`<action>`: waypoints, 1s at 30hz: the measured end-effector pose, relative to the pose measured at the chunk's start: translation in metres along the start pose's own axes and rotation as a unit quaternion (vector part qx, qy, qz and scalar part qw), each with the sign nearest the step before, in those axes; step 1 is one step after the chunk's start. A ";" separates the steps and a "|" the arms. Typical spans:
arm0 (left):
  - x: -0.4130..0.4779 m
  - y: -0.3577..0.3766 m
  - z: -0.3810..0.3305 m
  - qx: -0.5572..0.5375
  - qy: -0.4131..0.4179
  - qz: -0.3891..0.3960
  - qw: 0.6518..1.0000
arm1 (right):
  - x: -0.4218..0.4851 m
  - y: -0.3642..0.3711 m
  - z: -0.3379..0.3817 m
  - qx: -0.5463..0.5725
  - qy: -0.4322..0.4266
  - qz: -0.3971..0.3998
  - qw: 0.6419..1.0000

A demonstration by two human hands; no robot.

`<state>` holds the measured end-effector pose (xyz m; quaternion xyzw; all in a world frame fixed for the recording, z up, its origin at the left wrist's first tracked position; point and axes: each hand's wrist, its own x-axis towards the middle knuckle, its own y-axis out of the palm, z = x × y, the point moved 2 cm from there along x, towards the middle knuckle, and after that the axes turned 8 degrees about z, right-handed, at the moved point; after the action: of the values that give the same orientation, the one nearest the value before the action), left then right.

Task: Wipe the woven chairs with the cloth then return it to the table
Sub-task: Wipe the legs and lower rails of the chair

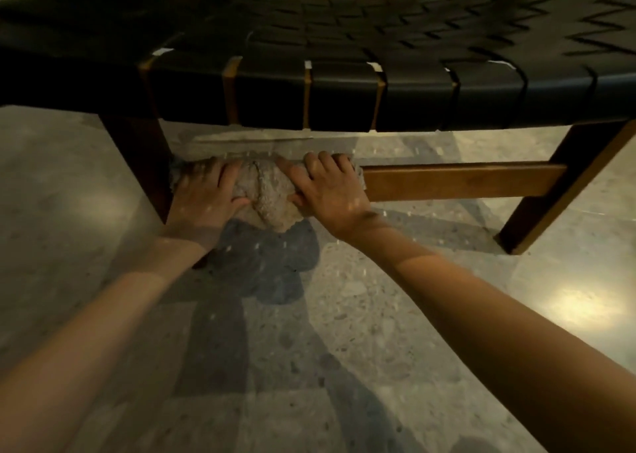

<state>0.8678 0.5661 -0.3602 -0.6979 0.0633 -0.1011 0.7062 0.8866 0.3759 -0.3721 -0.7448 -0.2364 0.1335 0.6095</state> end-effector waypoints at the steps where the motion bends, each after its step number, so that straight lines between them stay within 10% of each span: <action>1: 0.002 0.000 -0.011 -0.001 0.012 -0.011 1.000 | -0.008 0.003 -0.009 0.007 0.014 -0.017 1.000; 13: 0.075 0.005 -0.207 -0.030 0.259 -0.044 0.964 | -0.144 0.031 -0.187 0.140 0.224 0.017 0.964; 18: 0.073 0.005 -0.260 -0.100 0.136 -0.122 0.978 | -0.172 0.034 -0.203 0.159 0.347 -0.081 0.921; 21: 0.069 0.008 -0.270 -0.133 0.089 -0.131 0.978 | -0.166 0.033 -0.182 0.205 0.466 -0.162 0.845; 25: 0.052 0.010 -0.279 -0.350 0.024 -0.159 0.923 | -0.147 0.038 -0.163 0.483 0.523 -0.257 0.654; 30: 0.045 0.030 -0.303 -0.718 -0.186 -0.161 0.651 | -0.143 0.041 -0.161 0.630 0.531 -0.345 0.451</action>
<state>0.8432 0.2615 -0.3928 -0.9905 -0.1297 -0.0041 -0.0458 0.8505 0.1602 -0.3895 0.0584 0.0443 -0.3963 0.9152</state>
